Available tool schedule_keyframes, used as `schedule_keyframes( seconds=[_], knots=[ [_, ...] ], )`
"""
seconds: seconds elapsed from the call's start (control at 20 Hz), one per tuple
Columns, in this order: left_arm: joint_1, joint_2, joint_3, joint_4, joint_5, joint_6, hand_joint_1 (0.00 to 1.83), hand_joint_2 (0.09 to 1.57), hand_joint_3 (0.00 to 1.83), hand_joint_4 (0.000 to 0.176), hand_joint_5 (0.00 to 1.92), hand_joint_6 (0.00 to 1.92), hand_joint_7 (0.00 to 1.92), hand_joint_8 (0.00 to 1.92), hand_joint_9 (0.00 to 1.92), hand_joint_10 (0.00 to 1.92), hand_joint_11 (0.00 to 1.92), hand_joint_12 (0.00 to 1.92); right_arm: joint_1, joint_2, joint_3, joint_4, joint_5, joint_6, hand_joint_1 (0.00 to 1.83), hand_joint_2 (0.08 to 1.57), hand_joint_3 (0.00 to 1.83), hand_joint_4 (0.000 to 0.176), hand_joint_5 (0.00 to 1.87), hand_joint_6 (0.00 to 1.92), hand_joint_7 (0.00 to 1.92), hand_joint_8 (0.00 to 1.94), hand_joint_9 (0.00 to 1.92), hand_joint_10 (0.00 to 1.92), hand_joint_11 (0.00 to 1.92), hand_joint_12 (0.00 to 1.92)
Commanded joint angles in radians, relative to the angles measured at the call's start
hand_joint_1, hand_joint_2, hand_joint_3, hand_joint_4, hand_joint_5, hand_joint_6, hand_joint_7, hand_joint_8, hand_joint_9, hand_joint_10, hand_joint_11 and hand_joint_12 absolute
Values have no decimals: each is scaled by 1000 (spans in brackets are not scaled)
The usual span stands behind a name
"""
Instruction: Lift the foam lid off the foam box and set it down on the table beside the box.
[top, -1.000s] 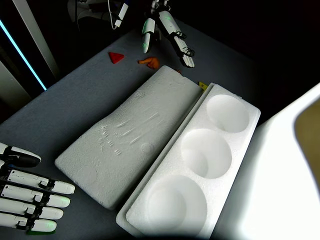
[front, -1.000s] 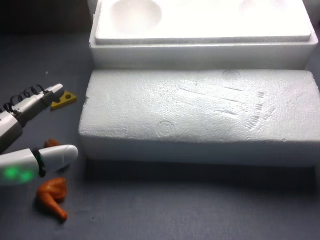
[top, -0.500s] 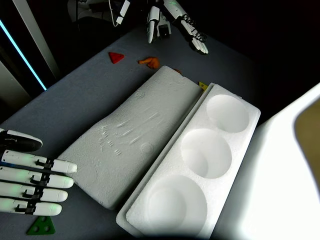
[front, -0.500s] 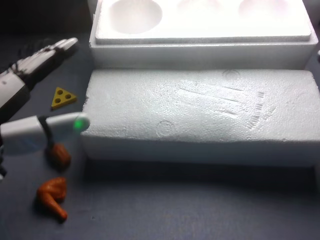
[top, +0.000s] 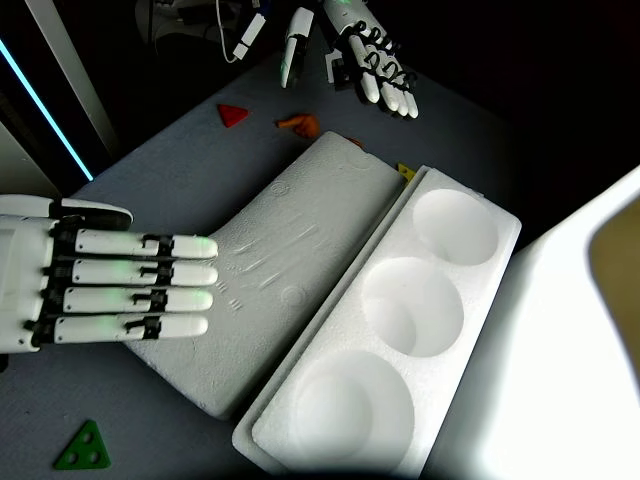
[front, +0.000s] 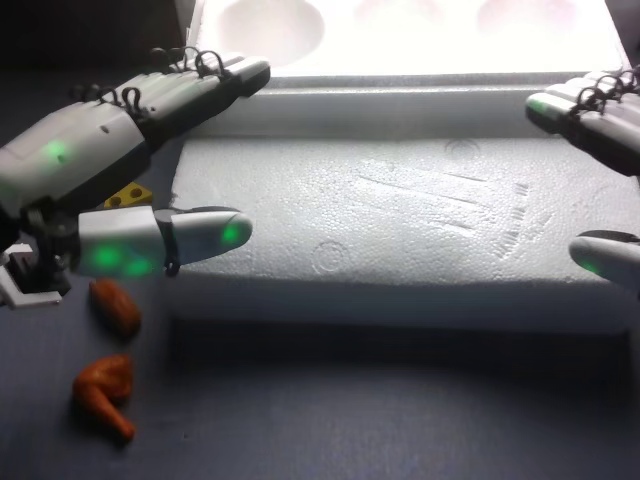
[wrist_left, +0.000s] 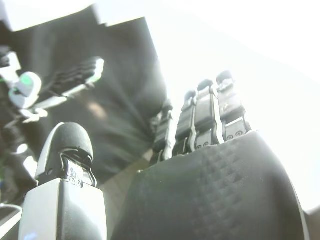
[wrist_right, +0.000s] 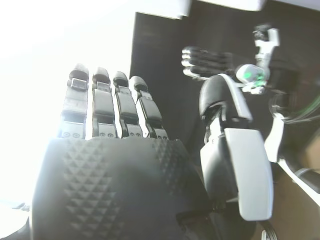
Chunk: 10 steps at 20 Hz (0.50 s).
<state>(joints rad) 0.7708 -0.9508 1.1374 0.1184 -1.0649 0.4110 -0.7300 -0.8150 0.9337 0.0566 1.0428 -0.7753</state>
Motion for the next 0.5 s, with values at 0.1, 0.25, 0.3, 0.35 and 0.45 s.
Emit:
schedule_keyframes(
  seconds=[0.1, 0.25, 0.3, 0.35, 0.45],
  knots=[
    [-33, -18, 15, -10, -96, -17, 298, 1144, 0, 54, 0, 0, 0, 0, 0, 0, 0, 0, 26, -3, 14, -5, 93, 5, 395, 1301, 0, 0, 0, 0, 0, 0, 0, 0, 9, 4],
    [-41, -23, 20, -6, -95, -21, 324, 1148, 0, 20, 0, 0, 0, 0, 0, 0, 0, 0, 29, -5, 16, -7, 93, 8, 384, 1304, 0, 0, 0, 0, 0, 0, 0, 0, 0, 0],
    [-42, -22, 22, -5, -98, -21, 331, 1152, 0, 13, 0, 0, 0, 0, 0, 0, 0, 0, 29, -5, 16, -7, 94, 8, 385, 1309, 2, 0, 0, 0, 0, 0, 0, 0, 0, 0],
    [-44, -21, 22, -2, -98, -21, 321, 1152, 0, 10, 0, 0, 0, 0, 0, 0, 0, 0, 29, -5, 17, -7, 94, 8, 413, 1323, 7, 0, 0, 0, 0, 0, 0, 0, 0, 0],
    [-47, -17, 23, 3, -101, -20, 315, 1157, 0, 19, 0, 0, 0, 0, 0, 0, 0, 0, 29, -4, 17, -10, 94, 8, 431, 1335, 10, 0, 0, 0, 0, 0, 0, 0, 0, 0]
  ],
)
